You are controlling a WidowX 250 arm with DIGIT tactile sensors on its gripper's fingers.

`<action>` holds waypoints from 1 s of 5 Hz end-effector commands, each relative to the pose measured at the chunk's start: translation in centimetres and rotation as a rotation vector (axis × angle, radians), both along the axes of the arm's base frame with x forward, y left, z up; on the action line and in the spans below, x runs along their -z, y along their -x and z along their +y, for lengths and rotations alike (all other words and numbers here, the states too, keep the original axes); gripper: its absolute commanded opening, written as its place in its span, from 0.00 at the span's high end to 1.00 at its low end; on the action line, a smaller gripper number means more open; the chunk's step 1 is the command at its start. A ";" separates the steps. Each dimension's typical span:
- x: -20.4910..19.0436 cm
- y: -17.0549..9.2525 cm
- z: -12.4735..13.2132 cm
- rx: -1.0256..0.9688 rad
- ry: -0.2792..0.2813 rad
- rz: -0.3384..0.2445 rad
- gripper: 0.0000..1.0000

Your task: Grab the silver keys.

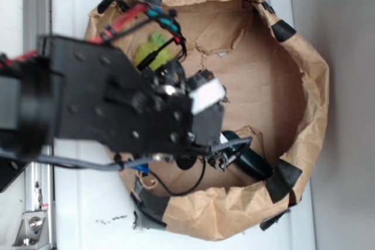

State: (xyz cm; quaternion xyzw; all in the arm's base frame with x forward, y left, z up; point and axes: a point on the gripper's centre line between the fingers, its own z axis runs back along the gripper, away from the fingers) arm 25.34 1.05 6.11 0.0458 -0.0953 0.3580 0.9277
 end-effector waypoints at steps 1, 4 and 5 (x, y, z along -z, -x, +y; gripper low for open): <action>0.5 -0.8 1.0 -0.014 -0.042 -0.032 0.00; 1.9 0.7 0.9 0.021 -0.037 0.005 0.00; 1.9 1.0 0.9 0.020 -0.010 0.000 1.00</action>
